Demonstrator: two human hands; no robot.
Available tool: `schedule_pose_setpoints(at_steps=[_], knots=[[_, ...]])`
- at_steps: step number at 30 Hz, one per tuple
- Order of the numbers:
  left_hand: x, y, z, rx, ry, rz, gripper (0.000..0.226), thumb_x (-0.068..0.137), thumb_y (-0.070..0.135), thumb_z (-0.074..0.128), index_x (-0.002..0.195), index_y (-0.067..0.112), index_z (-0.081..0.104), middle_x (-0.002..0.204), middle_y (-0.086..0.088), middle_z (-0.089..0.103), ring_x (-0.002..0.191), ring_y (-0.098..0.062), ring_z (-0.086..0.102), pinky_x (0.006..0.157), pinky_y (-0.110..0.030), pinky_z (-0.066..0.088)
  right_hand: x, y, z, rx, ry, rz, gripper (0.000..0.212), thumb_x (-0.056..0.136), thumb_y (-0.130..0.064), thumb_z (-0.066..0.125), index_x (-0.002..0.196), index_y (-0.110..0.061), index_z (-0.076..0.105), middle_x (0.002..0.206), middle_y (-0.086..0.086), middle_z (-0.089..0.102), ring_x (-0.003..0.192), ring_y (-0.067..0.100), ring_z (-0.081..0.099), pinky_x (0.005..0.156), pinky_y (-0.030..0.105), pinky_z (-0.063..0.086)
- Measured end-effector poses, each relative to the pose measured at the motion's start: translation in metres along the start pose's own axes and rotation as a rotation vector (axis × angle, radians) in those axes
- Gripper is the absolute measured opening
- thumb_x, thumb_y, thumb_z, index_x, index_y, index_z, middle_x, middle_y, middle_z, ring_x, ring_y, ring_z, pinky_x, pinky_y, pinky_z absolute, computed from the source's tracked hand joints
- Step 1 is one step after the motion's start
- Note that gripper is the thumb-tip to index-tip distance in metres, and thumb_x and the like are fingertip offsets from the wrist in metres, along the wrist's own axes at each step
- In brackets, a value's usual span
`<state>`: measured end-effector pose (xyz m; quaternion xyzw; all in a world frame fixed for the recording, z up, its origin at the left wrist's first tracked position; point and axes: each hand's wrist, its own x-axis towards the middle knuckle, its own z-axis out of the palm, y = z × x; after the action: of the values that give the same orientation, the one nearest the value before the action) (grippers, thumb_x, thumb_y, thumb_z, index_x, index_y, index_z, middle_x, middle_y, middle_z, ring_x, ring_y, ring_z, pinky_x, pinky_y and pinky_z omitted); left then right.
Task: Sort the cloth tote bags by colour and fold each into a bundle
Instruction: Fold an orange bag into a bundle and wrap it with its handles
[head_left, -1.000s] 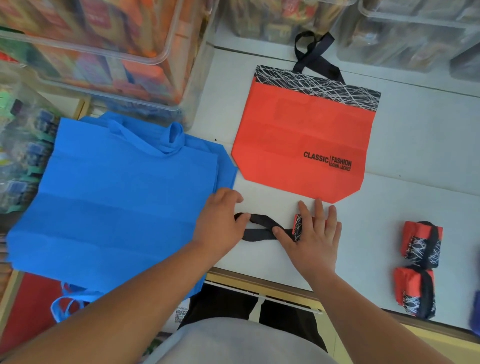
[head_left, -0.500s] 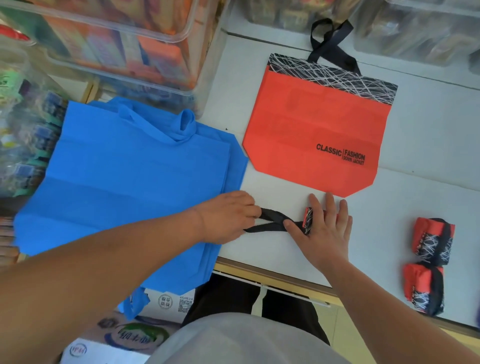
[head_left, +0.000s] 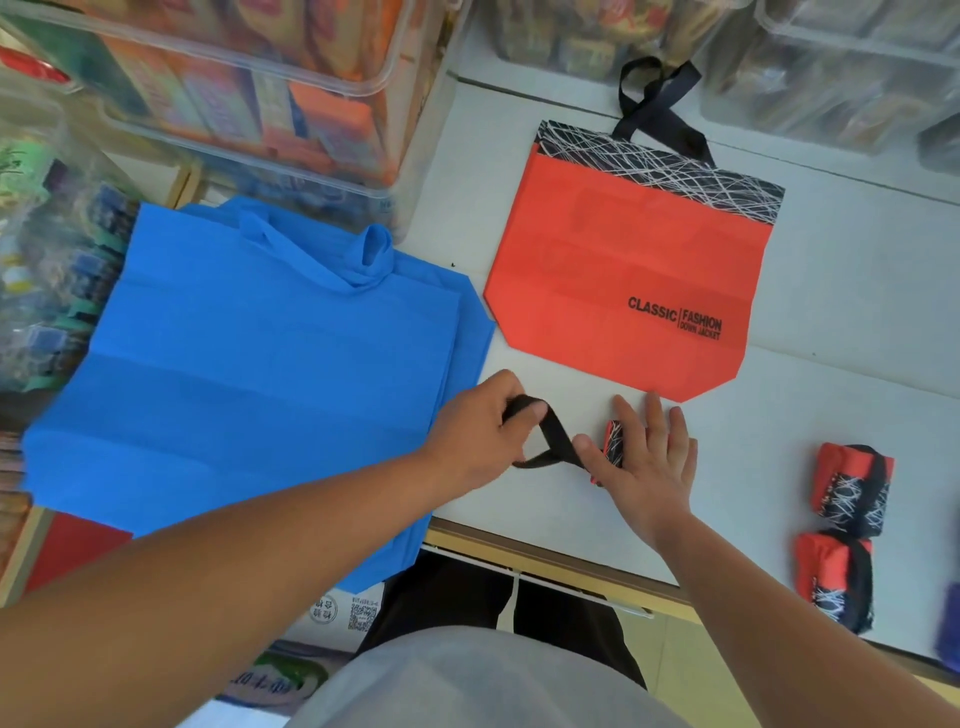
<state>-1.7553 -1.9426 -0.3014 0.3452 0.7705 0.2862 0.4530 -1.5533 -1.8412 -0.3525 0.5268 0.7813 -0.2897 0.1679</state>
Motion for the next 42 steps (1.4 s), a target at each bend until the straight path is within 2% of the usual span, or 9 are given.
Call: schedule_pose_setpoints(at_steps=[7, 14, 18, 22, 25, 28, 34, 38, 42], knots=[[-0.01, 0.001, 0.033, -0.48, 0.03, -0.727, 0.021, 0.104, 0.034, 0.051, 0.106, 0.014, 0.058, 0.083, -0.011, 0.067, 0.058, -0.022, 0.065, 0.05, -0.03, 0.057, -0.007, -0.005, -0.001, -0.035, -0.001, -0.005, 0.124, 0.054, -0.108, 0.024, 0.157, -0.043, 0.003, 0.166, -0.01, -0.021, 0.151, 0.018, -0.026, 0.123, 0.049, -0.014], [-0.001, -0.01, 0.015, -0.392, 0.031, -0.717, 0.016, 0.093, 0.025, 0.064, 0.097, 0.01, 0.062, 0.084, -0.015, 0.075, 0.061, -0.024, 0.073, 0.063, -0.041, 0.064, -0.01, -0.009, 0.007, -0.126, 0.083, 0.011, 0.117, 0.064, -0.102, 0.034, 0.157, -0.041, 0.001, 0.167, -0.006, -0.019, 0.152, 0.023, -0.025, 0.125, 0.051, -0.009], [-0.006, -0.023, 0.002, 0.232, 0.038, -0.282, 0.033, 0.093, 0.043, 0.065, 0.108, 0.014, 0.058, 0.098, -0.002, 0.068, 0.082, -0.022, 0.069, 0.074, -0.045, 0.06, -0.008, -0.01, 0.012, -0.132, 0.144, 0.019, 0.108, 0.071, -0.098, 0.035, 0.157, -0.04, 0.005, 0.168, -0.004, -0.014, 0.153, 0.026, -0.022, 0.125, 0.052, -0.005], [-0.011, -0.031, -0.004, 0.699, 0.117, 0.556, 0.021, 0.096, 0.037, 0.064, 0.103, 0.017, 0.061, 0.103, 0.004, 0.056, 0.09, -0.017, 0.056, 0.065, -0.038, 0.053, -0.008, -0.01, 0.014, -0.137, 0.146, 0.022, 0.108, 0.071, -0.097, 0.036, 0.157, -0.041, 0.004, 0.168, -0.004, -0.014, 0.153, 0.026, -0.022, 0.125, 0.051, -0.007], [0.0, -0.055, -0.01, 0.833, -0.199, 0.835, 0.025, 0.097, 0.035, 0.063, 0.11, 0.014, 0.068, 0.124, -0.001, 0.062, 0.115, -0.022, 0.056, 0.1, -0.041, 0.048, -0.008, -0.01, 0.012, -0.139, 0.135, 0.025, 0.107, 0.072, -0.096, 0.037, 0.158, -0.04, 0.004, 0.168, -0.004, -0.015, 0.152, 0.025, -0.022, 0.125, 0.051, -0.007], [0.011, -0.074, -0.019, 0.878, -0.363, 0.705, 0.04, 0.095, 0.034, 0.067, 0.129, 0.013, 0.063, 0.147, 0.001, 0.051, 0.136, -0.023, 0.044, 0.114, -0.04, 0.04, -0.008, -0.009, 0.01, -0.139, 0.116, 0.021, 0.107, 0.073, -0.095, 0.038, 0.158, -0.04, 0.004, 0.167, -0.004, -0.015, 0.152, 0.026, -0.022, 0.125, 0.051, -0.007], [0.017, -0.05, -0.024, 0.752, -0.426, 0.7, 0.019, 0.088, 0.031, 0.074, 0.094, 0.015, 0.066, 0.11, 0.005, 0.063, 0.104, -0.018, 0.054, 0.086, -0.04, 0.051, -0.007, -0.006, 0.01, -0.129, 0.09, -0.001, 0.11, 0.069, -0.098, 0.037, 0.157, -0.04, 0.004, 0.167, -0.003, -0.016, 0.152, 0.026, -0.021, 0.124, 0.053, -0.005], [-0.002, -0.033, -0.02, 0.231, -0.347, 0.25, 0.02, 0.094, 0.037, 0.07, 0.092, 0.019, 0.062, 0.076, 0.018, 0.06, 0.072, -0.001, 0.056, 0.07, -0.021, 0.048, -0.003, -0.002, 0.008, -0.103, 0.048, -0.001, 0.112, 0.065, -0.103, 0.025, 0.157, -0.043, 0.001, 0.167, -0.005, -0.017, 0.152, 0.025, -0.021, 0.124, 0.054, -0.007], [-0.005, -0.017, -0.006, -0.233, -0.156, -0.014, 0.025, 0.096, 0.029, 0.069, 0.089, 0.007, 0.058, 0.075, -0.005, 0.073, 0.073, -0.014, 0.07, 0.076, -0.039, 0.057, -0.003, 0.0, 0.006, -0.041, 0.029, -0.009, 0.115, 0.058, -0.106, 0.009, 0.156, -0.046, 0.004, 0.166, -0.009, -0.018, 0.152, 0.02, -0.024, 0.123, 0.054, -0.008]])
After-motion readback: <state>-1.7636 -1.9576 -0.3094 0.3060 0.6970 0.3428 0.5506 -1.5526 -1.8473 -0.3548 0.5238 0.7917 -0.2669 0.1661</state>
